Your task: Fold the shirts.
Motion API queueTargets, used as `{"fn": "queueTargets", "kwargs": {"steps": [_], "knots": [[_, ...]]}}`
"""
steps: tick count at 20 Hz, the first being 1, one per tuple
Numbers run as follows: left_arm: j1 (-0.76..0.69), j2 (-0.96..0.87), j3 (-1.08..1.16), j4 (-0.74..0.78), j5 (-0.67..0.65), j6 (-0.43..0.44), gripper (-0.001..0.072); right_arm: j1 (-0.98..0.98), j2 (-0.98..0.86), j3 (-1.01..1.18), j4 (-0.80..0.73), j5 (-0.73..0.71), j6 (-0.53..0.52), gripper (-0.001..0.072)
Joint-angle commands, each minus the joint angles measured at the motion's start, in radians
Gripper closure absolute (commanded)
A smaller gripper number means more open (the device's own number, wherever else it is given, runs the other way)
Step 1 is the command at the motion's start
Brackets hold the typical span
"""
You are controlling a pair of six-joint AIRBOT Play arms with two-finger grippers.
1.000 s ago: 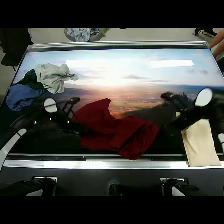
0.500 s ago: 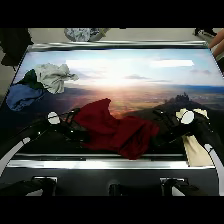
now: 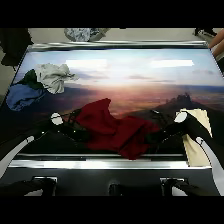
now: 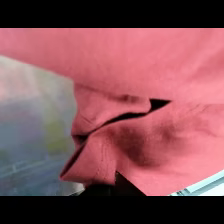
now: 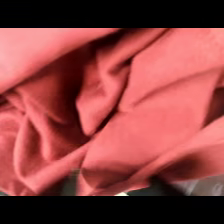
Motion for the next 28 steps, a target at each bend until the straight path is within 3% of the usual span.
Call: {"fn": "queueTargets", "kwargs": {"steps": [1, 5, 7, 10, 12, 14, 17, 24, 26, 28], "knots": [[0.005, 0.022, 0.013, 0.013, 0.018, 0.002, 0.0680, 0.000, -0.029, 0.009, 0.019, -0.003, 0.000, 0.0660], [0.003, 0.172, 0.160, 0.192, 0.026, 0.008, 0.0681, -0.001, 0.091, 0.146, 0.009, 0.041, -0.139, 0.0661], [0.005, 0.291, 0.311, 0.317, 0.034, -0.024, 0.0681, -0.001, 0.198, 0.299, -0.057, 0.029, -0.135, 0.0660], [0.005, 0.440, 0.623, 0.565, 0.044, -0.149, 0.0681, -0.002, 0.377, 0.602, -0.232, -0.093, -0.046, 0.0660], [0.005, 0.504, 0.837, 0.705, 0.055, -0.247, 0.0681, -0.002, 0.489, 0.778, -0.403, -0.187, 0.108, 0.0660], [0.002, 0.547, 1.002, 0.712, 0.085, -0.301, 0.0681, -0.002, 0.582, 0.884, -0.478, -0.234, 0.230, 0.0660], [0.000, 0.579, 1.090, 0.568, 0.209, -0.290, 0.0681, -0.002, 0.660, 0.920, -0.433, -0.241, 0.234, 0.0660], [0.000, 0.539, 1.091, 0.571, 0.222, -0.262, 0.0681, -0.001, 0.654, 0.920, -0.444, -0.255, 0.234, 0.0660], [0.005, 0.488, 1.091, 0.631, 0.222, -0.251, 0.0680, -0.002, 0.600, 0.920, -0.444, -0.189, 0.234, 0.0660], [0.027, 0.405, 1.091, 0.713, 0.212, -0.251, 0.0680, -0.002, 0.503, 0.919, -0.444, -0.011, 0.233, 0.0660]]}}
